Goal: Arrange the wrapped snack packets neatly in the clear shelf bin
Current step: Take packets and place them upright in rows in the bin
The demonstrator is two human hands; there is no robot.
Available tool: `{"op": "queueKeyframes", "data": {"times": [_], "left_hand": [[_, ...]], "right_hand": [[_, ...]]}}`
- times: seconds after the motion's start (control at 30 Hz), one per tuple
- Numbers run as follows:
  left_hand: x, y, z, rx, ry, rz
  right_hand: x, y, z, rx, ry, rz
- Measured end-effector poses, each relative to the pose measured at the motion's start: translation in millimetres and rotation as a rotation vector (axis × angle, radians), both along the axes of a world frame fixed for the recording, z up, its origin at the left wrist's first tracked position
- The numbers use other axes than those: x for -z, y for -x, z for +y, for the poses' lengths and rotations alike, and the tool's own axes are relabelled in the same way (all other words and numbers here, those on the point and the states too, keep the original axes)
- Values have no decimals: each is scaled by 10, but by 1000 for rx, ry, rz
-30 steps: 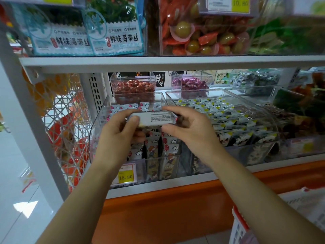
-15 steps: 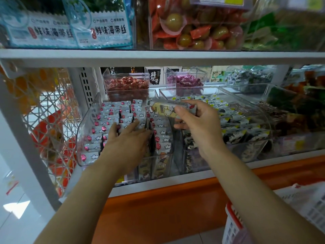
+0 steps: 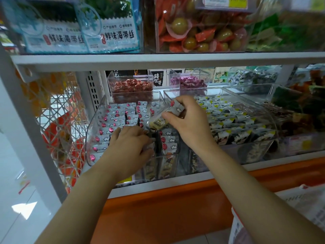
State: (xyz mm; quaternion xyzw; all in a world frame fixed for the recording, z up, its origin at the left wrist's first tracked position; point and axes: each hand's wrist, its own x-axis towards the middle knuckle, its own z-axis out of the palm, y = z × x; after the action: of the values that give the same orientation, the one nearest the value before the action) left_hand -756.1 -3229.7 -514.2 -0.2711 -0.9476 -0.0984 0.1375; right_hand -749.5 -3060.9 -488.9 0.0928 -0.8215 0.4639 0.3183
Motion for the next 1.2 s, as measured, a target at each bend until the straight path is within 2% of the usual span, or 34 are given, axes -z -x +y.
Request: {"op": "queueKeyframes", "data": {"times": [0.23,0.37,0.63,0.93,1.2], "left_hand": [[0,-19,-79,58,-62,-31],[-10,-16,-80,86,-156,-28],[-143,-37,-217,127,-377,-135],[-147,-1,-293,0,-358,-76],[-138,34,-316,-43,-394,-75]], "right_hand": [[-60,173,-168,30,-504,-35],[-59,216,-238,-37,-736,-167],[-44,187,-240,-39,-1160,-250],[-186,332,-227,-80,-970,-345],[-258,657,-301,23,-870,-296]]}}
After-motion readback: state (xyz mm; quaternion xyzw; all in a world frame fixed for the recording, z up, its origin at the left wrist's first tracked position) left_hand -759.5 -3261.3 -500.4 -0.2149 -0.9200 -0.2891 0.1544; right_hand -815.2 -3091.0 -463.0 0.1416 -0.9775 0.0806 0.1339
